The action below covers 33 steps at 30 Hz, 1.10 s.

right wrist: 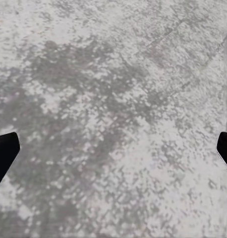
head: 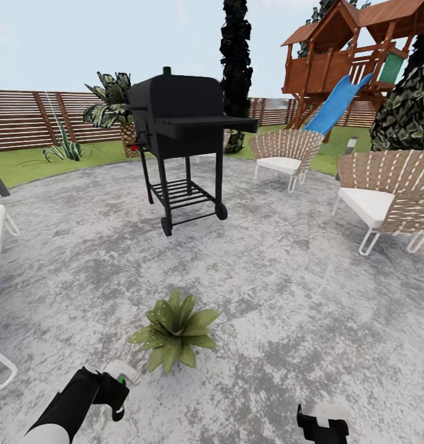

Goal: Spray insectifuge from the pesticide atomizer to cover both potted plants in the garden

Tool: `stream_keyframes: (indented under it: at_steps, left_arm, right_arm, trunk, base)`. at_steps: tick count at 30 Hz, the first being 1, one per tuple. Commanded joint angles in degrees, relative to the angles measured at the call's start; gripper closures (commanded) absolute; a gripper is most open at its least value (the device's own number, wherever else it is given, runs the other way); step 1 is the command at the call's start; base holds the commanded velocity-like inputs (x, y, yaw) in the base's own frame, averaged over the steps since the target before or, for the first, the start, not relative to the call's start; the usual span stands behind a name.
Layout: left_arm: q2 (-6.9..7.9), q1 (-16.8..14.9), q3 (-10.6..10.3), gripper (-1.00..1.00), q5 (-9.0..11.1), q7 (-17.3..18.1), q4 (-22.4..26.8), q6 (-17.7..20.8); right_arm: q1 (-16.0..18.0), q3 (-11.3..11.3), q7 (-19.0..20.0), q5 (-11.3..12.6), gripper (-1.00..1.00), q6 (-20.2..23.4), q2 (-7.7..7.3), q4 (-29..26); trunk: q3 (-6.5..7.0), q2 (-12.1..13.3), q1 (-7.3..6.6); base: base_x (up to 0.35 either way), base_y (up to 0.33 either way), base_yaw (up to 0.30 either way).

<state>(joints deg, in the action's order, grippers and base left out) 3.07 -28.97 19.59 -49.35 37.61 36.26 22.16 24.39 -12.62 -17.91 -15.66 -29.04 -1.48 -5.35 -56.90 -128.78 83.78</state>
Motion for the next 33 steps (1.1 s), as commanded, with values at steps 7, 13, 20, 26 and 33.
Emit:
stream_keyframes:
  at_steps: [7,13,20,26,33]
  left_arm:
    - [0.00,0.0,0.4,1.00,-0.3,0.4,0.1,0.3]
    - [0.06,0.0,0.0,1.00,-0.3,0.4,0.1,0.3]
    - [0.10,0.0,0.4,1.00,-0.3,0.4,0.1,0.3]
    - [0.10,0.0,0.4,1.00,-0.3,0.4,0.2,0.3]
    - [0.10,0.0,0.7,1.00,-0.3,0.4,0.1,0.3]
  right_arm:
    - [0.0,-0.4,-0.2,-0.6,-1.00,-0.1,0.16,0.1]
    - [0.0,-0.4,-0.2,-0.6,-1.00,-0.1,0.16,0.1]
    - [0.0,-0.4,-0.2,-0.6,-1.00,-0.1,0.08,0.1]
    - [0.0,-0.4,-0.3,-0.6,-1.00,-0.1,0.12,0.1]
    - [0.0,-0.4,-0.3,-0.6,-1.00,-0.1,0.16,0.1]
  trunk:
    - [-0.07,0.0,-0.01]
    - [-0.07,0.0,-0.01]
    - [-0.07,0.0,-0.01]
    - [-0.07,0.0,-0.01]
    - [-0.07,0.0,-0.01]
  base:
    - [0.000,-0.269,0.154]
    - [0.000,-0.105,0.265]
    - [0.000,-0.101,0.122]
    - [0.000,-0.266,0.068]
    - [0.065,-0.180,0.265]
